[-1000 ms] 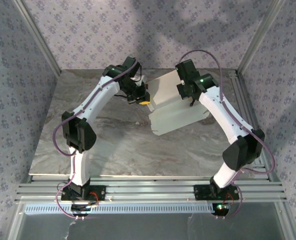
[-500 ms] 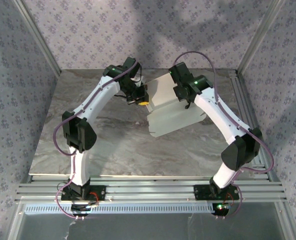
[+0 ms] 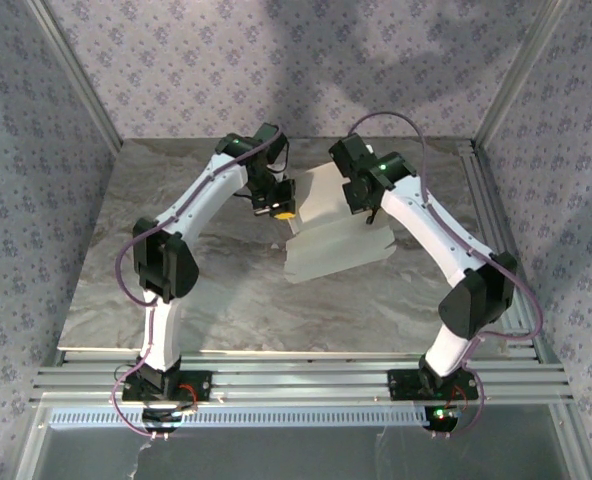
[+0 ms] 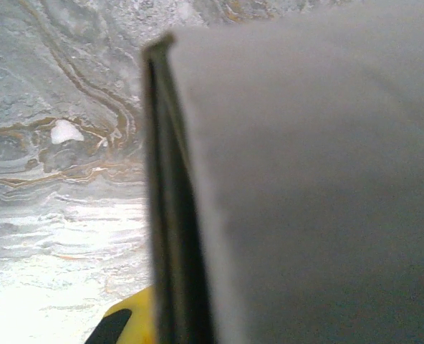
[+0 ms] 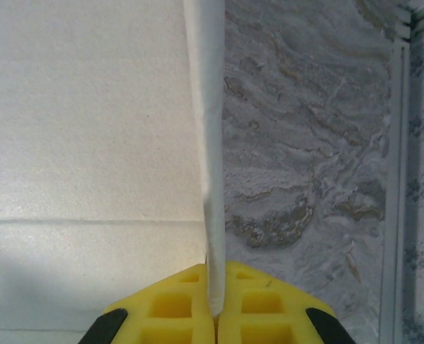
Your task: Fold the paper box
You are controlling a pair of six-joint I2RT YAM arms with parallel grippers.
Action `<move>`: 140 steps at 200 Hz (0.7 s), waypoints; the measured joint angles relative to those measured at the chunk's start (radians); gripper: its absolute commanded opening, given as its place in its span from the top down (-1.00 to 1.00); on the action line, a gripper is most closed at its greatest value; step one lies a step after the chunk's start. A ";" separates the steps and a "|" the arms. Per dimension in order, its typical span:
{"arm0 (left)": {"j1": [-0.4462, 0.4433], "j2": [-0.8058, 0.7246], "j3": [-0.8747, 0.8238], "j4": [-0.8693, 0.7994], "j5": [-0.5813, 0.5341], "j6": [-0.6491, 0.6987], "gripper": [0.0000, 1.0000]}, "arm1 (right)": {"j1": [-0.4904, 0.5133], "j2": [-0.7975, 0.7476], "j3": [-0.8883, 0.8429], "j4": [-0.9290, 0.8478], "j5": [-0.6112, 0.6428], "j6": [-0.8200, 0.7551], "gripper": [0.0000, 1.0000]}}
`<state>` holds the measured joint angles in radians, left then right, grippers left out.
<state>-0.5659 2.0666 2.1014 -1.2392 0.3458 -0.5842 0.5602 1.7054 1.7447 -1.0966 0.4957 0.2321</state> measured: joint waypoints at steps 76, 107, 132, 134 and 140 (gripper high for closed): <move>-0.012 0.018 -0.037 -0.027 -0.099 0.001 1.00 | 0.018 0.066 0.000 -0.052 -0.053 0.129 1.00; -0.013 0.047 -0.064 -0.045 -0.124 0.013 1.00 | 0.026 0.116 0.000 -0.078 -0.096 0.180 1.00; -0.013 0.067 -0.087 -0.048 -0.138 0.019 1.00 | 0.030 0.140 -0.014 -0.083 -0.126 0.212 1.00; -0.013 0.068 -0.090 -0.048 -0.138 0.019 1.00 | 0.030 0.142 -0.015 -0.084 -0.128 0.215 1.00; -0.015 0.069 -0.098 -0.048 -0.138 0.020 1.00 | 0.030 0.145 -0.019 -0.084 -0.136 0.221 1.00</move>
<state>-0.5808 2.1361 2.0029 -1.2869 0.2081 -0.5644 0.5903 1.8500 1.7252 -1.1801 0.3595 0.4534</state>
